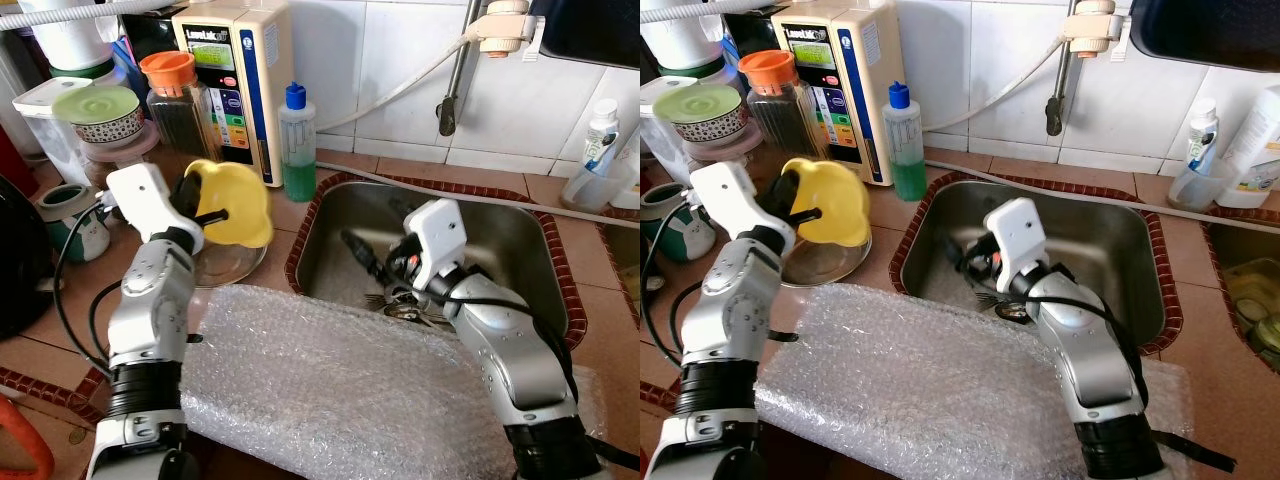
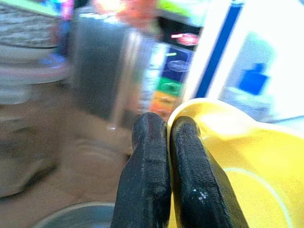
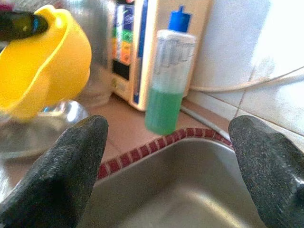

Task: Kitchen organization

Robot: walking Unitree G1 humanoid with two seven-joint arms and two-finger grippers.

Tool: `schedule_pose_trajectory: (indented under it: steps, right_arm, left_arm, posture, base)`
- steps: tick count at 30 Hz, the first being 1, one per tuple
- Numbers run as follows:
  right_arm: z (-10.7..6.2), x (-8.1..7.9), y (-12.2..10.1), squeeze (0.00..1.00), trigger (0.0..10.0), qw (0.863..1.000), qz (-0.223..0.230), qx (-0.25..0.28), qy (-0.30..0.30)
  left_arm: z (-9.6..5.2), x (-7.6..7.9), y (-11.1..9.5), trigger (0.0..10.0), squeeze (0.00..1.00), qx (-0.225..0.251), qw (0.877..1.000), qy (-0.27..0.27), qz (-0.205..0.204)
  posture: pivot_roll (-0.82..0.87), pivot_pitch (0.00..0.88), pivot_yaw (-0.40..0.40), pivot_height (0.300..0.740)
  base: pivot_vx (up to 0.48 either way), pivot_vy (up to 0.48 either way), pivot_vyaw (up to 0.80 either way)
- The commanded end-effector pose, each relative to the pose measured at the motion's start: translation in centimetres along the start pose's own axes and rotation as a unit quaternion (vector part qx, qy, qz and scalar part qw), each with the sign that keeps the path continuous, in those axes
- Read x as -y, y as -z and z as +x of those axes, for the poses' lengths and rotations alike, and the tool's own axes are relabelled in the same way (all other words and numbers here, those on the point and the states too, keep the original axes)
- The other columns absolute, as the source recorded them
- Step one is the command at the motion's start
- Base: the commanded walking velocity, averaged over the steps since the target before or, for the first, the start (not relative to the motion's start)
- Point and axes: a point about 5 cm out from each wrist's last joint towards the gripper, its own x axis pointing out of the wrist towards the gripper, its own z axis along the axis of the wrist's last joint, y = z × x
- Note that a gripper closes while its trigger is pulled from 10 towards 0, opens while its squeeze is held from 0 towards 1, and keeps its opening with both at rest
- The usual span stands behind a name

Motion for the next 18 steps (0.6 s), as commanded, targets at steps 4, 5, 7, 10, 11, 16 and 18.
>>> schedule_pose_trajectory:
  steps: [4, 5, 7, 10, 11, 16, 18]
  right_arm:
    - [1.1, -0.6, -0.8, 0.00, 10.0, 0.999, 0.028, 0.019, 0.004]
    - [1.1, -0.6, -0.8, 0.00, 10.0, 0.999, 0.028, 0.019, 0.004]
    - [1.5, -0.6, -1.5, 0.00, 10.0, 0.998, 0.048, 0.034, 0.013]
    - [1.6, -0.2, -2.0, 0.00, 10.0, 0.997, 0.061, 0.047, 0.028]
    - [1.5, 0.1, -2.2, 0.00, 10.0, 0.996, 0.068, 0.051, 0.034]
    - [1.5, 0.1, -2.2, 0.00, 10.0, 0.996, 0.070, 0.049, 0.034]
    - [1.6, -0.1, -2.0, 0.00, 10.0, 0.996, 0.071, 0.039, 0.032]
  left_arm:
    - [-0.2, 3.3, 0.5, 0.0, 0.00, 0.012, 0.997, 0.073, 0.030]
    - [-0.2, 3.3, 0.5, 0.0, 0.00, 0.012, 0.997, 0.073, 0.030]
    - [-0.1, 4.7, 0.6, 0.0, 0.00, 0.021, 0.994, 0.099, 0.041]
    - [-0.1, 5.0, 0.6, 0.0, 0.00, 0.023, 0.993, 0.105, 0.044]
    - [-0.1, 5.1, 0.7, 0.0, 0.00, 0.024, 0.993, 0.107, 0.045]
    - [-0.1, 5.1, 0.8, 0.0, 0.00, 0.026, 0.992, 0.110, 0.053]
    - [-0.1, 5.4, 0.6, 0.0, 0.00, 0.035, 0.991, 0.118, 0.056]
  posture:
    - [-0.05, 0.000, 0.050, 0.740]
    - [-0.05, 0.000, 0.050, 0.740]
    - [-0.05, 0.000, 0.055, 0.740]
    - [-0.06, 0.000, 0.059, 0.740]
    - [-0.06, 0.000, 0.060, 0.740]
    - [-0.06, 0.000, 0.065, 0.740]
    - [-0.06, 0.000, 0.063, 0.740]
  base:
    - [0.000, 0.000, 0.00]
    - [0.000, 0.000, 0.00]
    - [0.000, 0.000, 0.00]
    - [0.000, 0.000, 0.00]
    - [0.000, 0.000, 0.00]
    - [0.000, 0.000, 0.00]
    - [0.000, 0.000, 0.00]
